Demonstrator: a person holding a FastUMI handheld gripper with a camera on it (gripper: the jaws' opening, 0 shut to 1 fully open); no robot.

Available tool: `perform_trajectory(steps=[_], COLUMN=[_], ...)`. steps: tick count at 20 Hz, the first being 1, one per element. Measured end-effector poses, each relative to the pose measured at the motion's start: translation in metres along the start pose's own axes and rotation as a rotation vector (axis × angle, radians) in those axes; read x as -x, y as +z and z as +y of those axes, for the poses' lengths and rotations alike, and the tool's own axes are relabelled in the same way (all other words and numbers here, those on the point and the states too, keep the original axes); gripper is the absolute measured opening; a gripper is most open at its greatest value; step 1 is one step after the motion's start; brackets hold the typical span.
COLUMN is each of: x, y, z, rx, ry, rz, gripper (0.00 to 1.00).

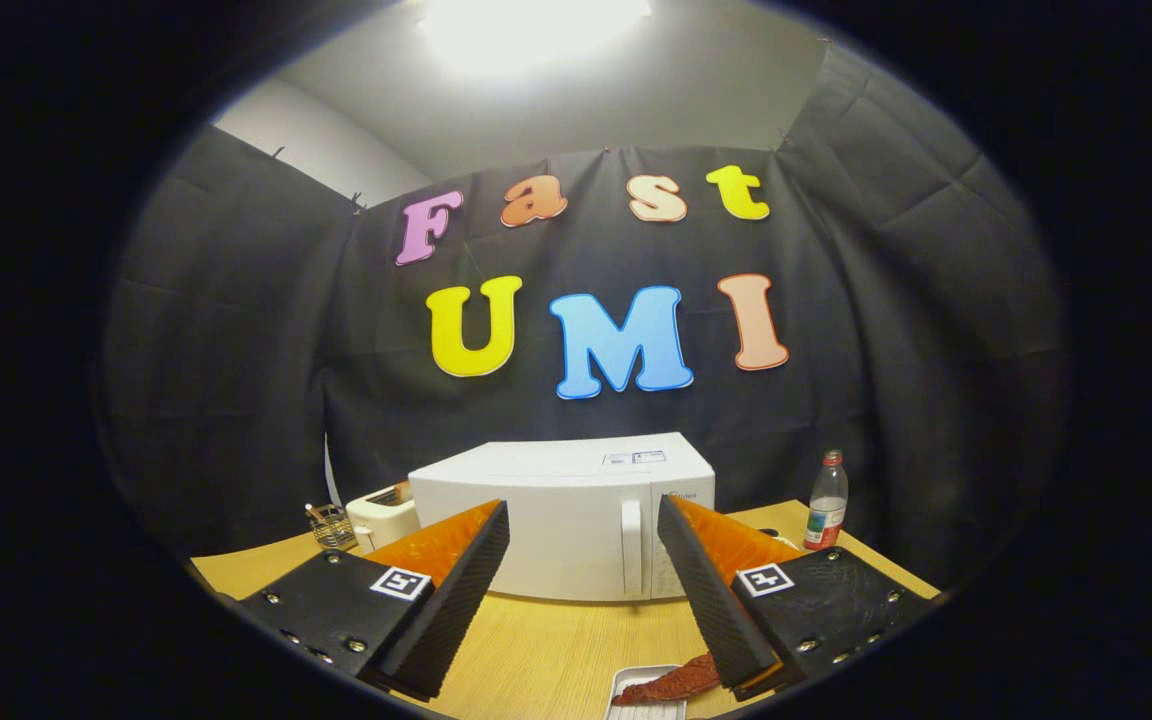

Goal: Open the microwave, put the food inside, and close the microwave door.

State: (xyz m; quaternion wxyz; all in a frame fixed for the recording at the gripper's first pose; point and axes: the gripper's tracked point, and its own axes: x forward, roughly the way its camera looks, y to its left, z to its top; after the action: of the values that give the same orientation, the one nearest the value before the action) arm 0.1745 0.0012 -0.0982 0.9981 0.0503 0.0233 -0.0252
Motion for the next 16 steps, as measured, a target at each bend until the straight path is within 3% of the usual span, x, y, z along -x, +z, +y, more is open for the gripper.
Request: perform_trajectory(steps=[16], x=[-0.150], y=[-0.113], z=[-0.059], rx=[0.028], ry=[-0.196], rz=[0.119], gripper=[0.96])
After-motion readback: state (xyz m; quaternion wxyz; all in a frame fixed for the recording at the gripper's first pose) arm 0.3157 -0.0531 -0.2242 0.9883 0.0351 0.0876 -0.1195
